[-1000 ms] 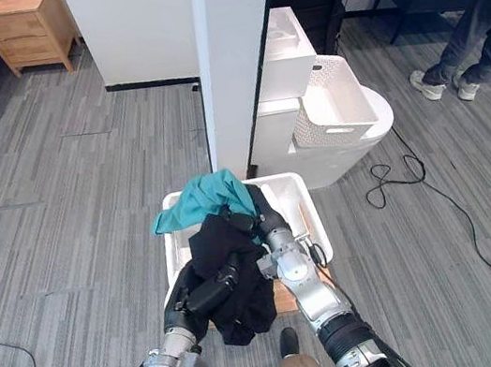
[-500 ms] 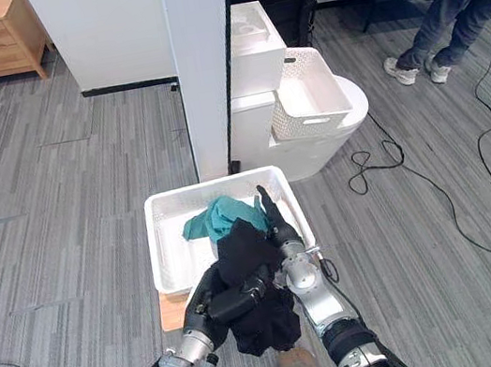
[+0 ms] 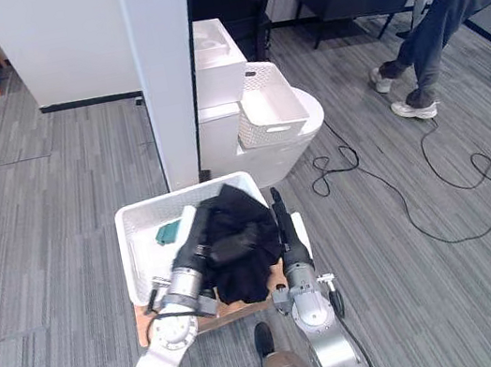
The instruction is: Tidy up the quilt and then pick up the clothes from the bed and put them into the laundry hamper
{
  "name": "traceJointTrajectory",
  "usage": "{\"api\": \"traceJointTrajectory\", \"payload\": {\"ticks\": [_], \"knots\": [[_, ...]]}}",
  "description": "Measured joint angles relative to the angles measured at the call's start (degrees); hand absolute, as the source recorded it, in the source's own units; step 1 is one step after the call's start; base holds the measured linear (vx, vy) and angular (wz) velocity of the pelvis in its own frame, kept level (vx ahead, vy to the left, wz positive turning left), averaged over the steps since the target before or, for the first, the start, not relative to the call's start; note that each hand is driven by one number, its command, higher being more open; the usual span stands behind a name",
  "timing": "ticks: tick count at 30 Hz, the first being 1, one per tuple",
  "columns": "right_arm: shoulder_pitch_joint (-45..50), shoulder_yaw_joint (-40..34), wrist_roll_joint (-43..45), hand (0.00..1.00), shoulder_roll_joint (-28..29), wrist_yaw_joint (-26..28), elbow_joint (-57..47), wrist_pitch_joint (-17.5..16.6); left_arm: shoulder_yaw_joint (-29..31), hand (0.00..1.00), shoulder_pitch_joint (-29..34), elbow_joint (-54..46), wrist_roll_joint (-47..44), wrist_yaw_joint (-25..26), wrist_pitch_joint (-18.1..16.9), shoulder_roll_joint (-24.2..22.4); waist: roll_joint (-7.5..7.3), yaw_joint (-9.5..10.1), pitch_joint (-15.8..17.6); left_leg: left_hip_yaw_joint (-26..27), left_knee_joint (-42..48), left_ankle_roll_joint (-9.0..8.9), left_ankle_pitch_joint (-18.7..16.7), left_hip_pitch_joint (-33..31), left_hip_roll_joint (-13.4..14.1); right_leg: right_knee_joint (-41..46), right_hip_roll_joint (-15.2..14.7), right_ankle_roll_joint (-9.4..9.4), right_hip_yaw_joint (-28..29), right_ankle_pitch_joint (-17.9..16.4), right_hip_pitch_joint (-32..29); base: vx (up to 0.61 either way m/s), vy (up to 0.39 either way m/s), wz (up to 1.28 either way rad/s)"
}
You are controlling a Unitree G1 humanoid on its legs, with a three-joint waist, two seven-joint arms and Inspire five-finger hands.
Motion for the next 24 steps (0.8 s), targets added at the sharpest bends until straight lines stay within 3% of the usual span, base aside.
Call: {"api": "traceJointTrajectory", "payload": {"ticks": [1, 3, 4, 7, 10, 12, 18, 22, 24], "knots": [[1.2, -0.3, 0.0, 1.00, 0.0, 0.4, -1.0, -0.1, 2.8, 0.00, 0.9, -0.8, -0.3, -0.1, 0.0, 0.5, 0.09, -0.02, 0.0, 0.0, -0.1, -0.01, 0.0, 0.1, 0.0, 0.0, 0.0, 0.00, -0.1, 0.0, 0.0, -0.06, -0.026, 0.05], [4.4, -2.9, -0.1, 1.00, 0.0, 2.0, -3.7, -0.1, 14.0, 0.00, 1.8, -3.3, -8.8, -3.0, 1.1, 4.6, 0.51, -0.23, 0.1, -0.9, -0.7, 0.04, 0.5, 0.4, -0.2, 0.0, -0.1, 0.00, -1.3, 0.0, 0.6, -0.05, -0.024, 0.22], [4.7, -4.7, 0.0, 1.00, -0.1, 2.6, -3.7, -0.1, 20.8, 0.00, -0.1, -2.8, -8.4, -2.2, 1.3, 8.4, 0.59, -0.46, 0.2, -1.2, -0.7, 0.05, 0.7, 0.6, -0.2, 0.0, -0.1, 0.00, -1.5, 0.0, 0.9, -0.05, -0.022, 0.20], [4.8, -7.6, 1.0, 1.00, -1.2, 3.6, -3.8, -0.2, 30.4, 0.00, -10.2, 5.2, -8.1, 5.0, 1.6, 16.7, 1.33, 0.00, 0.1, -1.0, -0.8, 0.25, 1.1, 0.8, -0.4, 0.0, 0.0, -0.29, -1.4, 0.6, 1.1, -0.11, -0.020, 0.07], [6.5, -7.8, 2.3, 1.00, -2.6, 4.5, -4.0, -1.4, 32.5, 0.00, -15.9, 9.1, -5.4, 9.2, 1.8, 20.0, 2.23, -0.11, -0.5, -0.6, -1.2, 0.26, 1.1, 1.2, -0.6, 0.0, -0.1, -0.43, -1.2, 1.0, 1.1, -0.08, -0.008, -0.07], [7.3, -7.7, 2.3, 1.00, -2.5, 4.8, -4.0, -1.7, 31.9, 0.00, -16.7, 9.1, -2.2, 10.4, 2.2, 19.6, 2.83, -0.80, -1.0, -0.5, -1.6, 0.28, 1.1, 1.2, -0.8, 0.0, -0.1, -0.44, -1.1, 1.0, 0.9, -0.05, -0.010, -0.08], [7.6, -7.6, 2.2, 1.00, -2.3, 4.9, -4.2, -1.7, 26.4, 0.00, -17.3, 9.3, 4.0, 10.0, 4.1, 15.0, 3.42, -3.29, -1.3, -0.5, -1.5, 0.46, 1.2, -1.1, -1.2, 0.0, -0.8, -0.41, -1.1, 1.0, -1.5, -0.06, -0.011, -0.03], [7.7, -7.7, 2.0, 1.00, -2.3, 4.3, -4.2, -1.7, 25.0, 0.00, -17.4, 9.6, 5.0, 9.5, 5.5, 13.1, 3.89, -3.98, -1.0, -0.3, -1.6, 0.49, 1.4, -2.0, -1.2, 0.0, -0.7, -0.48, -1.0, 1.1, -2.6, -0.03, -0.019, -0.04], [7.5, -7.6, 1.9, 1.00, -2.3, 4.1, -4.2, -1.7, 25.0, 0.00, -17.4, 9.6, 5.0, 9.5, 5.5, 11.5, 4.81, -4.19, -0.4, 0.2, -1.7, 0.49, 1.4, -1.9, -1.2, 0.0, -0.5, -0.58, -0.4, 1.6, -2.8, -0.05, -0.007, -0.11]]}}
